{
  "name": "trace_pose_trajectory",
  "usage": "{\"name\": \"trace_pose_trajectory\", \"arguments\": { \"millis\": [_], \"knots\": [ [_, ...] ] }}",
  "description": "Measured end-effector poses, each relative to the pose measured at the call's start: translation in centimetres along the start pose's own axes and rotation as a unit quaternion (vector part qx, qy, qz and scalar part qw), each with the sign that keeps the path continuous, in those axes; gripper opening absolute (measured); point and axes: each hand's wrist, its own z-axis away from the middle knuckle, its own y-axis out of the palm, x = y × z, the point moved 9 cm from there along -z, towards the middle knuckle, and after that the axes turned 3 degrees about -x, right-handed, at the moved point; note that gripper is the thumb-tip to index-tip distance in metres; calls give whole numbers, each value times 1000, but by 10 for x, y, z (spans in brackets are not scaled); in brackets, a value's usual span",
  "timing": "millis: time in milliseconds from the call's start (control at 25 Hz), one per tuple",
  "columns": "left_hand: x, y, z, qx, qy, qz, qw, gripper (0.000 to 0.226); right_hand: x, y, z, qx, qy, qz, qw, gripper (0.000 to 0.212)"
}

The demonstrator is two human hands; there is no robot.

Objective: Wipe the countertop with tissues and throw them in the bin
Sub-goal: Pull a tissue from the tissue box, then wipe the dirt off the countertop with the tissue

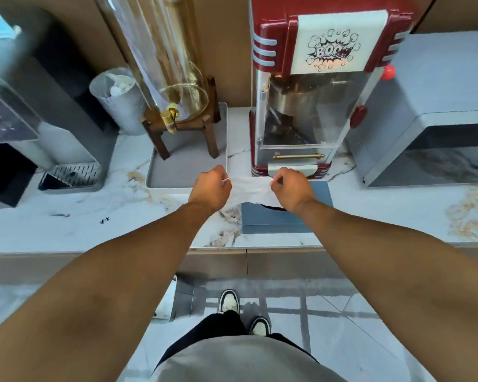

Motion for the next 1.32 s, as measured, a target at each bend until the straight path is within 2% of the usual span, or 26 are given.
{"name": "trace_pose_trajectory", "arguments": {
  "millis": [280, 520, 800, 960, 1160, 1320],
  "knots": [
    [87, -67, 47, -65, -80, -8, 995, 15, 102, 51, 11, 63, -94, -46, 993, 9],
    [174, -120, 78, -104, -139, -10, 985, 19, 185, 111, 31, 125, -123, -77, 981, 14],
    [288, -170, 89, -123, -142, 19, 982, 18, 279, 191, 42, 117, -107, -94, 983, 11],
    [337, -186, 82, -114, -127, 50, 984, 18, 310, 222, 43, 93, -82, -93, 988, 10],
    [374, -205, 65, -91, -104, 82, 987, 23, 336, 245, 36, 72, -54, -86, 992, 6],
    [395, -200, 45, -72, -120, 99, 985, 22, 342, 261, 23, 79, -39, -89, 992, 7]
  ]
}}
